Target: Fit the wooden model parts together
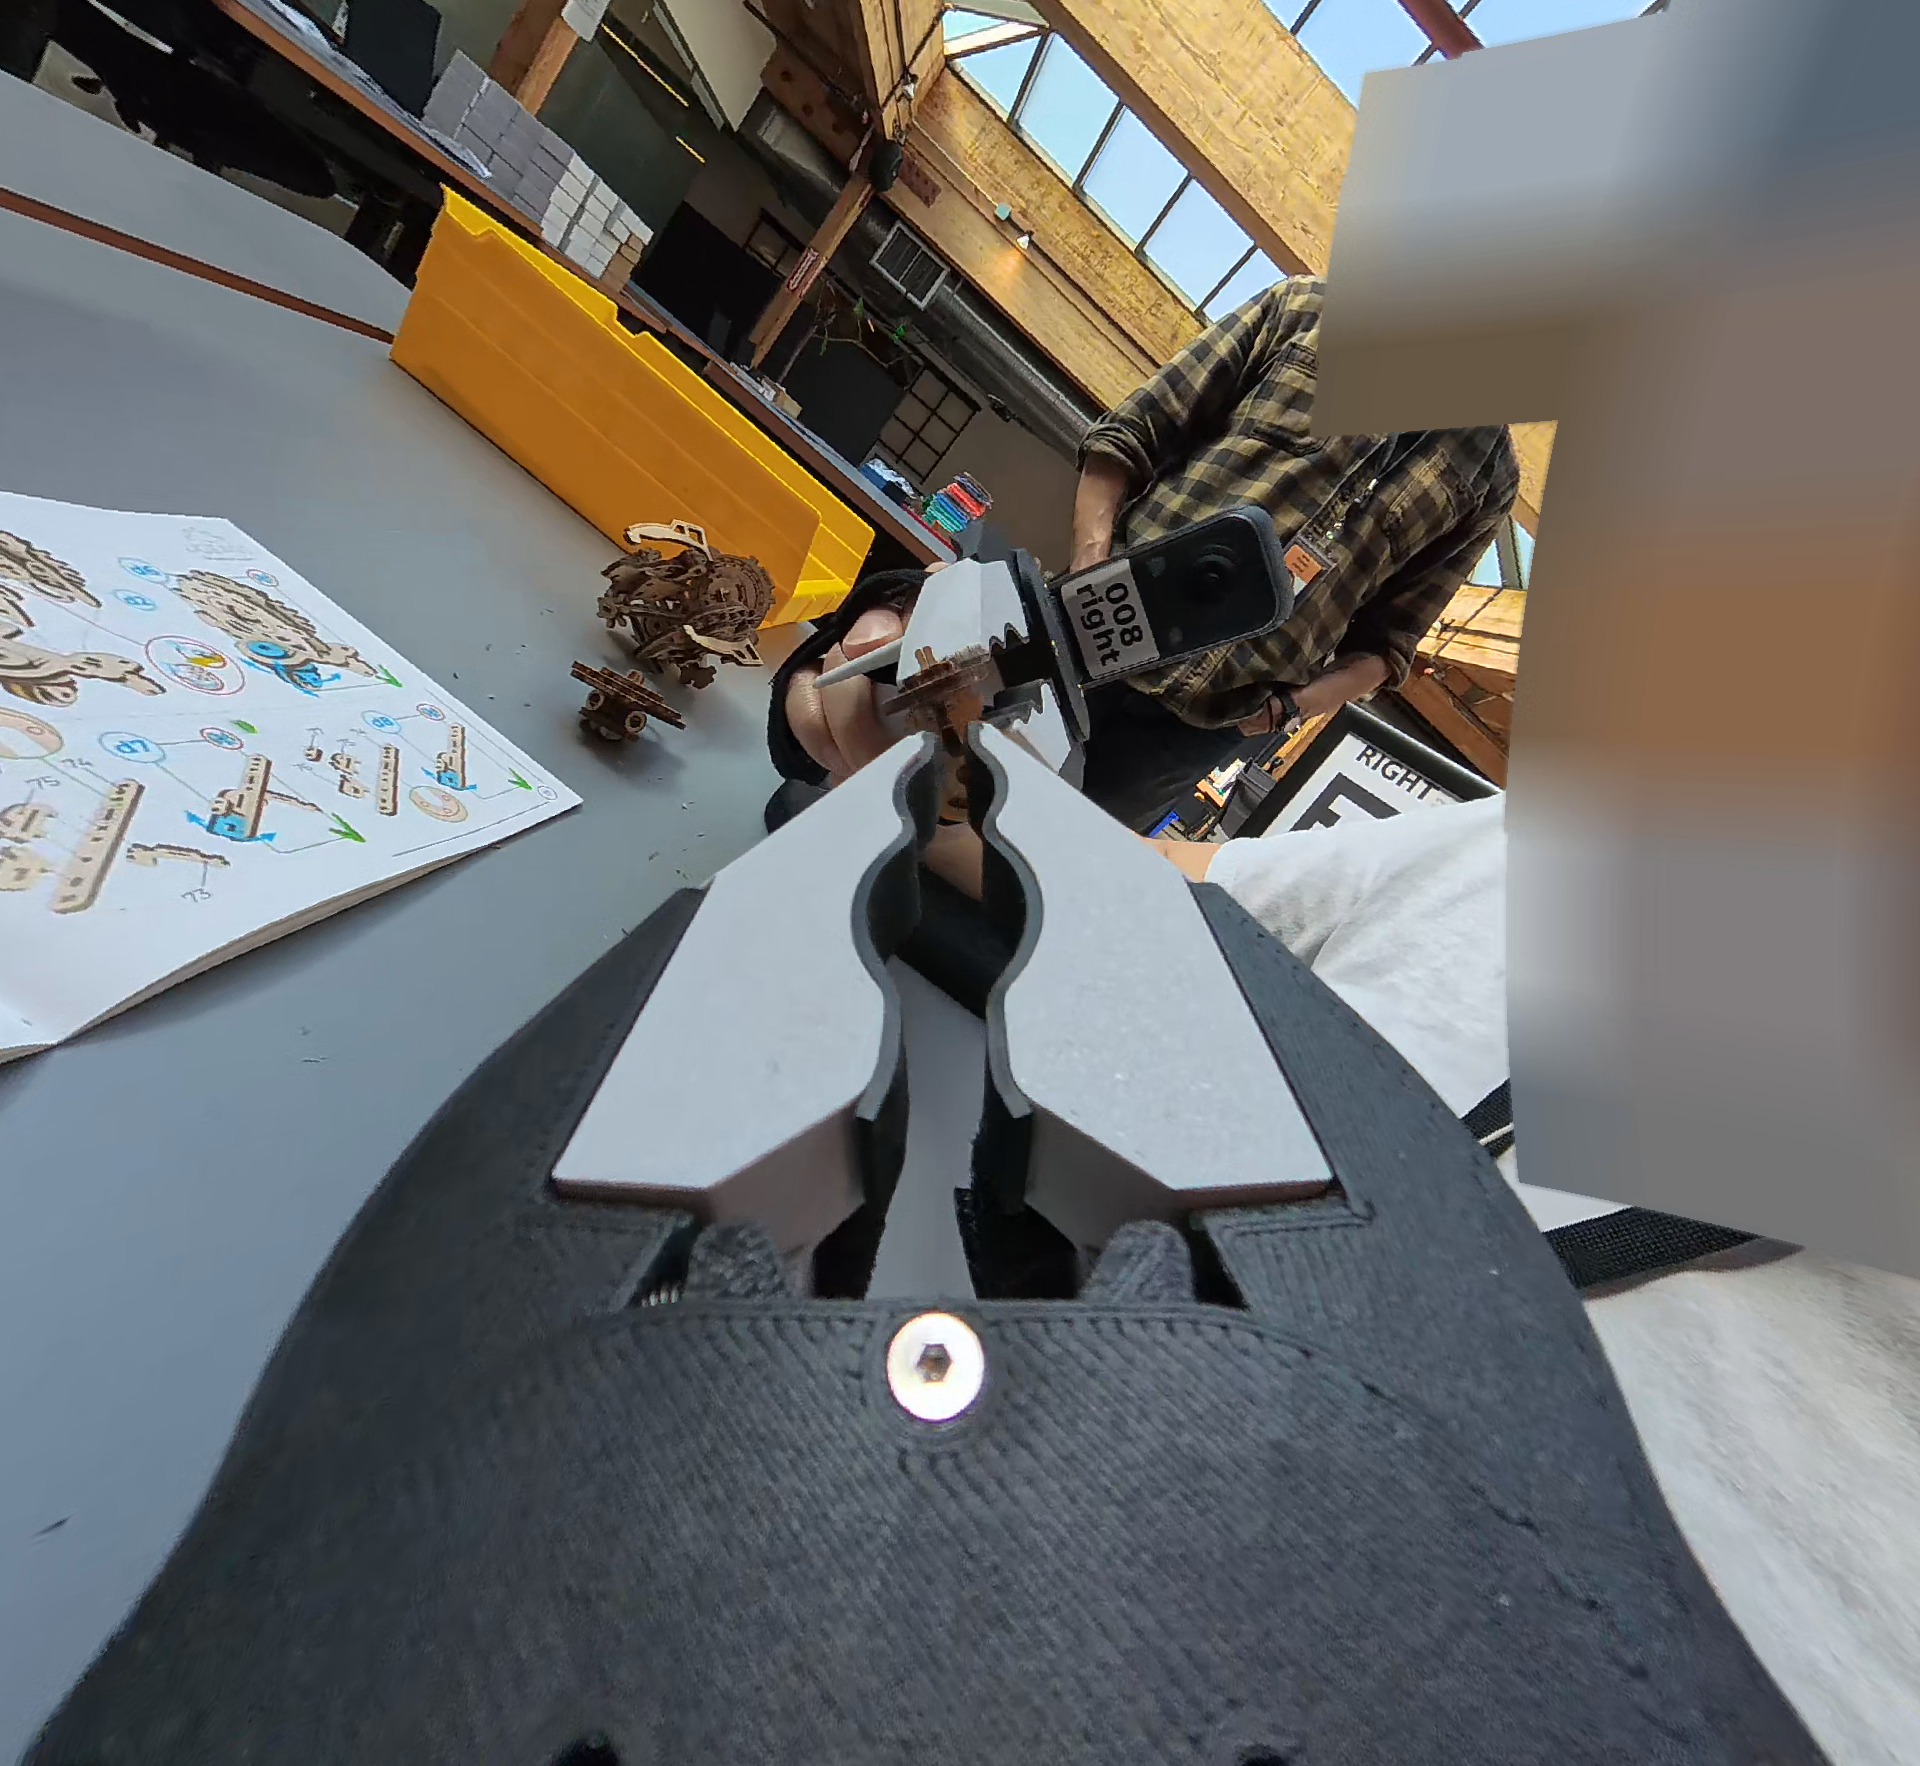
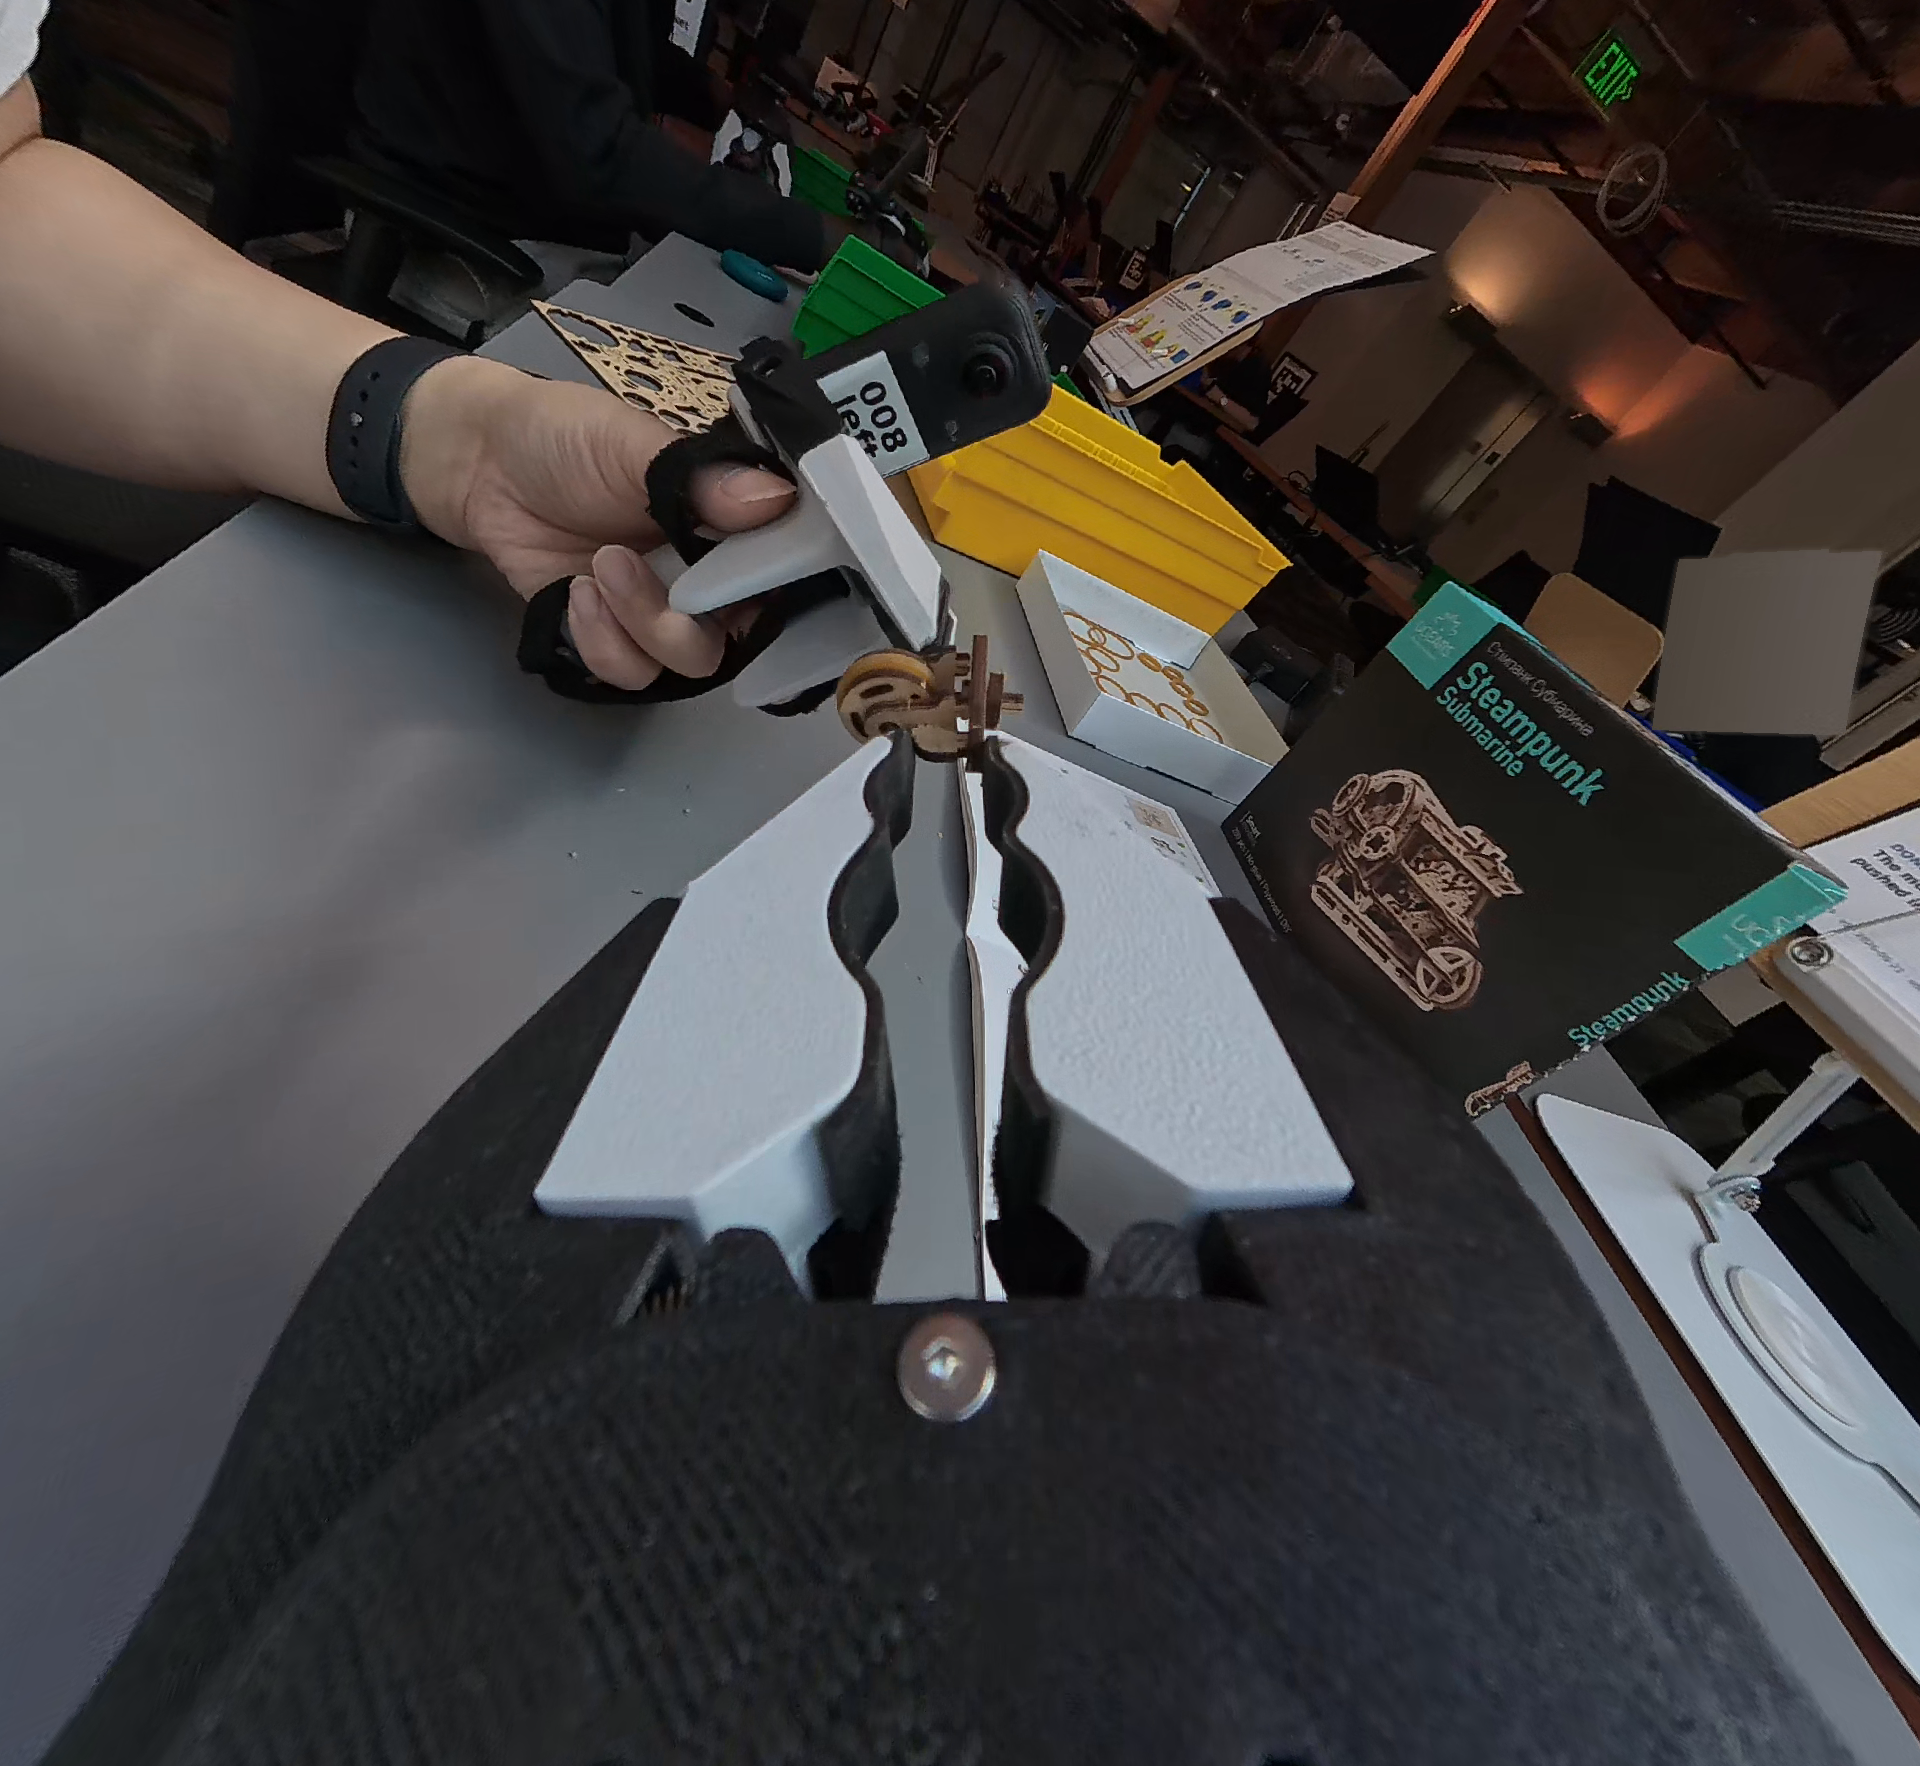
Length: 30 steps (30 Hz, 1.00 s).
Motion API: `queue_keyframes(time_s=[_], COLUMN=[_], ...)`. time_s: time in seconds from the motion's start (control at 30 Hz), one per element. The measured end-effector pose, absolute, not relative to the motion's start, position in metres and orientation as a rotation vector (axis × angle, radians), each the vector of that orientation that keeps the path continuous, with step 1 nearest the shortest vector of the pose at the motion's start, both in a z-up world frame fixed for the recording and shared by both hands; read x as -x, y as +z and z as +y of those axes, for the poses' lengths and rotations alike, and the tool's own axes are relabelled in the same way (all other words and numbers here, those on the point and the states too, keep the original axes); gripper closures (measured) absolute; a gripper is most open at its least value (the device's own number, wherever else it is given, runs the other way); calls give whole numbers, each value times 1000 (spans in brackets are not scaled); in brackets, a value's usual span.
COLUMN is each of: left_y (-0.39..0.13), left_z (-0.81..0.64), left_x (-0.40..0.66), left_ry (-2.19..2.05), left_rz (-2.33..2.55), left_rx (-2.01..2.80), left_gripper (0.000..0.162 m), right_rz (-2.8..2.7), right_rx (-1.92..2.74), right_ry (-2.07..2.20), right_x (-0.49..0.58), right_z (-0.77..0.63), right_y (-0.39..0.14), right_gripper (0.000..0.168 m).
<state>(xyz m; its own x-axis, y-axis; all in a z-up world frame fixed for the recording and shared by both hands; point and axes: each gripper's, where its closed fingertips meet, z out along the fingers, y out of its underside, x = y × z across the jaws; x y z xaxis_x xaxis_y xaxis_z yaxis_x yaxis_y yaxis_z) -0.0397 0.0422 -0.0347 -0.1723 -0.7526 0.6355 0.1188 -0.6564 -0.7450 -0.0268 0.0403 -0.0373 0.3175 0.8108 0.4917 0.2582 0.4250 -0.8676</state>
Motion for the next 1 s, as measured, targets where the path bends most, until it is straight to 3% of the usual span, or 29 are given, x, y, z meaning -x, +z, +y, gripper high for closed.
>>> queue_keyframes(time_s=[0.47, 1.0], left_y=[-51, -101], left_z=[49, 68], left_x=[38, 40], left_ry=[-1848, -1785], left_rz=[724, 634], left_rx=[1592, 1955], left_gripper=[162, 162], right_rz=[-1258, -1431], right_rx=[1254, 1516], right_ry=[538, 551], right_x=[29, 41], right_z=[50, 52], right_y=[-57, -116], right_gripper=[157, 163])
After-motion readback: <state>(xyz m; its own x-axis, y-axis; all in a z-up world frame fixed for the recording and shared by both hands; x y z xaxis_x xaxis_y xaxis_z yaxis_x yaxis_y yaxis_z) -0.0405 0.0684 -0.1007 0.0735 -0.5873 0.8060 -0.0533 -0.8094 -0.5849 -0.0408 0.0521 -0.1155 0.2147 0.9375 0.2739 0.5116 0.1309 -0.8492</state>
